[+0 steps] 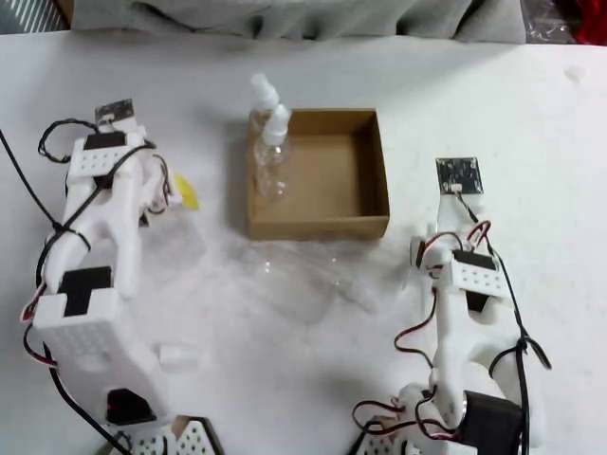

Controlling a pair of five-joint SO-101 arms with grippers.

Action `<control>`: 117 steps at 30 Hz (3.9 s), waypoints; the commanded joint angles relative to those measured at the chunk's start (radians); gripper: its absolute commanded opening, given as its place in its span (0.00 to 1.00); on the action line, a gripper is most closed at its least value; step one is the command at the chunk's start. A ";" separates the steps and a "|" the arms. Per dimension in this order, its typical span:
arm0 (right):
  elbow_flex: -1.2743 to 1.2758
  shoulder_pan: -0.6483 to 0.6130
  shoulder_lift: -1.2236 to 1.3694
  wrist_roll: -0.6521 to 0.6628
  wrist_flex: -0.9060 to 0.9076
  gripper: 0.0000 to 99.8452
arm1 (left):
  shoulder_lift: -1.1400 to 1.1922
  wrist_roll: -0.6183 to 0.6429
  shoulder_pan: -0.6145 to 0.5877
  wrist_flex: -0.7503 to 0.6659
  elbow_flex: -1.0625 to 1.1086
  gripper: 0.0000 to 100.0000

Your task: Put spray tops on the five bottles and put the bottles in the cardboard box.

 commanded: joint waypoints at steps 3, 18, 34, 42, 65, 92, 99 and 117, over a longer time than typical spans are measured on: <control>-0.038 -0.010 0.004 0.014 -0.022 0.01 | 0.025 0.068 0.008 -0.064 -0.023 0.29; -0.037 -0.010 0.004 0.014 -0.018 0.01 | 0.039 0.106 0.028 -0.114 -0.014 0.10; -0.035 -0.010 0.004 0.014 -0.018 0.01 | 0.039 -0.493 0.081 -0.155 -0.015 0.03; -0.034 -0.010 0.004 0.014 -0.018 0.01 | 0.039 -0.491 0.077 -0.157 -0.015 0.12; -0.034 -0.010 0.004 0.014 -0.018 0.01 | 0.036 -0.497 0.081 -0.057 -0.086 0.30; -0.035 -0.015 0.004 0.014 -0.021 0.01 | 0.031 -0.499 0.082 -0.025 -0.101 0.02; -0.035 -0.013 0.004 0.014 -0.019 0.01 | -0.147 -0.494 0.101 0.091 -0.141 0.02; -0.032 0.004 -0.005 0.005 -0.015 0.01 | -1.107 -0.299 0.157 -0.262 0.629 0.02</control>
